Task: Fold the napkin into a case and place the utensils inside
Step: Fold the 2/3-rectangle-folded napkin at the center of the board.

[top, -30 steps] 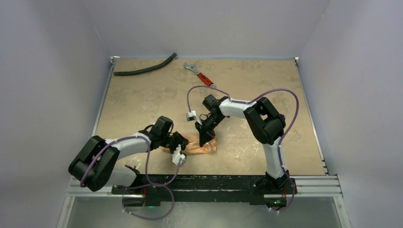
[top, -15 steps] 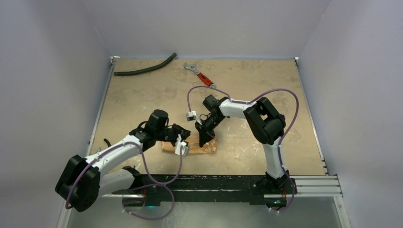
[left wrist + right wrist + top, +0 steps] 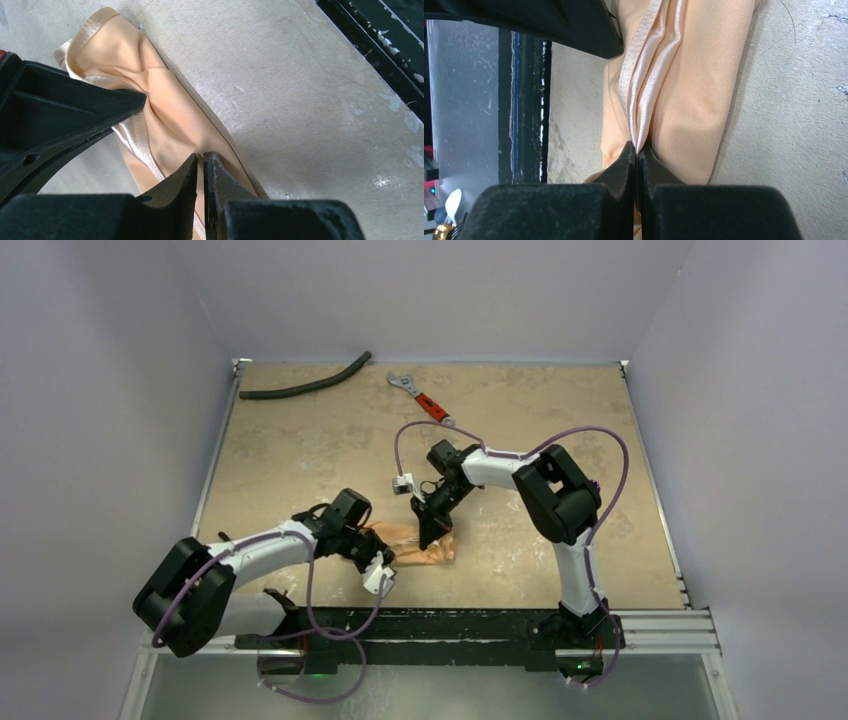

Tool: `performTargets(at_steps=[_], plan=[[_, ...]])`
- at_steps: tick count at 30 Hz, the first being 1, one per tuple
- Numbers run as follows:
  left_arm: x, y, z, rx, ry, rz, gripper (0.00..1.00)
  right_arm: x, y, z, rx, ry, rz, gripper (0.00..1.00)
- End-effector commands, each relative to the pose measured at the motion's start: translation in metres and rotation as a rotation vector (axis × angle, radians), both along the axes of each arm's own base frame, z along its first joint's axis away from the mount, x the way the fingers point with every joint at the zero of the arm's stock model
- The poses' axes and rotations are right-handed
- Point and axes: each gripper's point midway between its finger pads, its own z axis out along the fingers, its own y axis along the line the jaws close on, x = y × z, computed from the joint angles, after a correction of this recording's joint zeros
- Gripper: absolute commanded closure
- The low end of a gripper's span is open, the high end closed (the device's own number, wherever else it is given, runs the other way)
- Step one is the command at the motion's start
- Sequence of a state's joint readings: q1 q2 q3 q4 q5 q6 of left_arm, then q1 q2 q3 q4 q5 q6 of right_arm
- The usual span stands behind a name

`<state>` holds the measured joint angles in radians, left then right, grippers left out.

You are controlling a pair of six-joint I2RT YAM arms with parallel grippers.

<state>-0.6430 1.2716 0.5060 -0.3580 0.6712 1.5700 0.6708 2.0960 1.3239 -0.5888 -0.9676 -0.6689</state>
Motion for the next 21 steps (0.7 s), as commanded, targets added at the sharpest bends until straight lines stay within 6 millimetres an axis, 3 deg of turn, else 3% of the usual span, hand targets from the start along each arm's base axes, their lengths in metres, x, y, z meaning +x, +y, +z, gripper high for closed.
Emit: performTargets(at_steps=[1, 8, 17, 18, 19, 20, 21], plan=[[0.005, -0.004, -0.004, -0.028, -0.058, -0.018, 0.91, -0.004, -0.010, -0.017, -0.052, -0.005, 0.008, 1.00], [0.024, -0.009, -0.009, -0.034, -0.087, 0.058, 0.92, -0.005, -0.009, -0.012, -0.032, -0.013, 0.018, 1.00], [0.019, -0.004, -0.017, 0.006, -0.046, 0.048, 0.93, -0.003, -0.008, 0.002, 0.006, -0.050, 0.018, 0.79], [0.018, -0.004, -0.017, 0.011, -0.044, 0.042, 0.93, -0.002, -0.007, 0.005, 0.015, -0.056, 0.016, 0.64], [0.016, -0.002, -0.018, 0.018, -0.039, 0.037, 0.93, -0.001, -0.007, 0.009, 0.028, -0.066, 0.015, 0.10], [0.014, -0.001, -0.019, 0.024, -0.035, 0.031, 0.93, 0.000, -0.006, 0.013, 0.039, -0.075, 0.007, 0.03], [0.013, 0.000, -0.020, 0.031, -0.034, 0.024, 0.94, 0.003, -0.006, 0.017, 0.046, -0.087, -0.007, 0.02]])
